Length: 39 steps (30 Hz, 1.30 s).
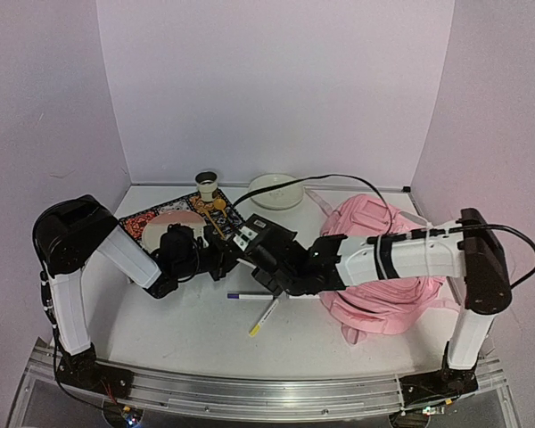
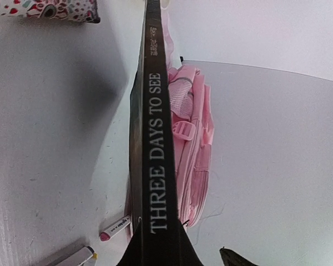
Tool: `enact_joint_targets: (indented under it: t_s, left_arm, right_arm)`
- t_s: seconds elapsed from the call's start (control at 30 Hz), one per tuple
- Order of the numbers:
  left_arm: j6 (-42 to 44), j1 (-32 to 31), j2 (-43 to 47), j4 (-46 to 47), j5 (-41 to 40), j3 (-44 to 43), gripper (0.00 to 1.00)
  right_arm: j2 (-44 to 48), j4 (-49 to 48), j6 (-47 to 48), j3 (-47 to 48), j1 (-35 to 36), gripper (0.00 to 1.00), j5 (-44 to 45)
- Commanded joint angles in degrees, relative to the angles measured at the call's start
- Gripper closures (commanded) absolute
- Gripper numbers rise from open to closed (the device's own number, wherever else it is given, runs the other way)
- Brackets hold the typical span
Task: Pack the student bag
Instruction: Pass from the right arm to the left, then grab the largest pocket of the student bag.
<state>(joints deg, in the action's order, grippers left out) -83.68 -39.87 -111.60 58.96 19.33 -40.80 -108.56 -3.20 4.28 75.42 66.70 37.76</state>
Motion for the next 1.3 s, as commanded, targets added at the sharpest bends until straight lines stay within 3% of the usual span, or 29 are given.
enact_joint_targets:
  t_s: [0.0,0.63,1.27]
  left_arm:
    - [4.9,0.7,5.6,3.2,0.3,-1.0,1.00]
    - [17.4,2.7,15.4,-10.1,-2.1,-0.6,1.00]
    - [20.6,2.7,20.5,-16.1,-1.7,1.0,1.00]
  right_arm:
    - [6.6,11.0,-5.6,-1.3,0.0,0.39,0.4]
    - [7.7,44.3,-31.2,-2.6,-6.2,0.32,-2.8]
    - [-0.7,44.3,-32.7,-4.6,-11.1,0.28,0.4]
